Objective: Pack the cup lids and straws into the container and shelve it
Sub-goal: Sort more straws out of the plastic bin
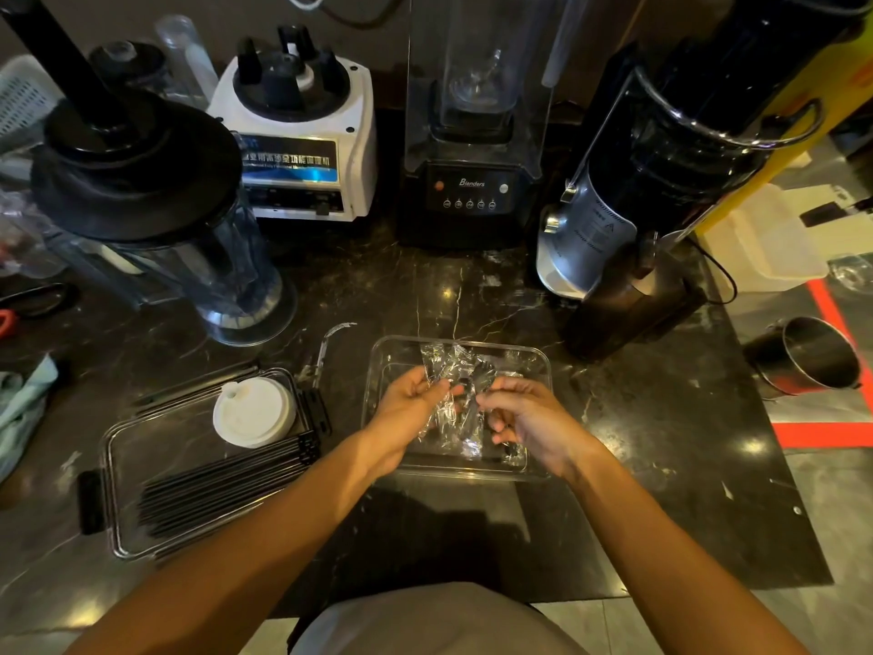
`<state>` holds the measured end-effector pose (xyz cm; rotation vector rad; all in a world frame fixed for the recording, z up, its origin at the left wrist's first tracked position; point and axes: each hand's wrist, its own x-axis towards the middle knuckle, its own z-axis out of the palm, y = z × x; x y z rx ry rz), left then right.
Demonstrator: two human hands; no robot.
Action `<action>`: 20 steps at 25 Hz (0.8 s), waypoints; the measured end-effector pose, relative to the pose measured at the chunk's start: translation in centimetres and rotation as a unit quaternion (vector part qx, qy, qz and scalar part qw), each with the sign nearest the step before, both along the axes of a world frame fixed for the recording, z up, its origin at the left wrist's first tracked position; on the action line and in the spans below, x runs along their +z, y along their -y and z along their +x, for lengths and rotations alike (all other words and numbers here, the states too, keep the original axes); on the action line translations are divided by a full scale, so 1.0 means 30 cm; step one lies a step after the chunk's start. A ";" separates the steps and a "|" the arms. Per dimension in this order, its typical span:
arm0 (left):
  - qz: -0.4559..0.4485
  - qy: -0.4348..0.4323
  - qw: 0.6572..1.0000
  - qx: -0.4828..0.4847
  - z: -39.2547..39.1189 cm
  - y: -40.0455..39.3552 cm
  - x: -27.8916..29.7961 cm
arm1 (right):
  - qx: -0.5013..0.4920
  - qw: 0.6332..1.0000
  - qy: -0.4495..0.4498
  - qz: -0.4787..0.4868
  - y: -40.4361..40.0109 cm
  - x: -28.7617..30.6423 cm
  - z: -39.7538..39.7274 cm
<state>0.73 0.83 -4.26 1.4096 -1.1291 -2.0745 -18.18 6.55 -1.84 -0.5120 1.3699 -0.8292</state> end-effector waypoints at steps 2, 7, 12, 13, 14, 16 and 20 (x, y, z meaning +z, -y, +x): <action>-0.007 0.011 1.000 -0.005 -0.003 -0.007 -0.016 | 0.000 0.999 -0.036 0.005 0.006 -0.005 0.022; 0.004 -0.005 1.000 -0.021 -0.014 -0.025 -0.015 | 0.055 0.975 -0.213 -0.026 0.029 -0.011 0.081; 0.081 -0.011 0.997 -0.013 -0.020 -0.013 -0.018 | 0.156 0.917 -0.346 -0.124 0.033 -0.031 0.106; 0.082 0.005 0.997 -0.007 -0.020 -0.009 -0.024 | 0.163 0.912 -0.356 -0.120 0.033 -0.036 0.102; 0.077 0.026 0.997 0.005 -0.021 -0.006 -0.027 | 0.159 0.909 -0.374 -0.097 0.033 -0.050 0.092; 0.083 0.053 0.994 0.052 -0.026 0.001 -0.034 | 0.172 0.866 -0.469 -0.013 0.037 -0.079 0.069; 0.086 0.032 0.993 0.073 -0.023 0.010 -0.021 | 0.246 0.774 -0.578 0.078 0.041 -0.118 0.097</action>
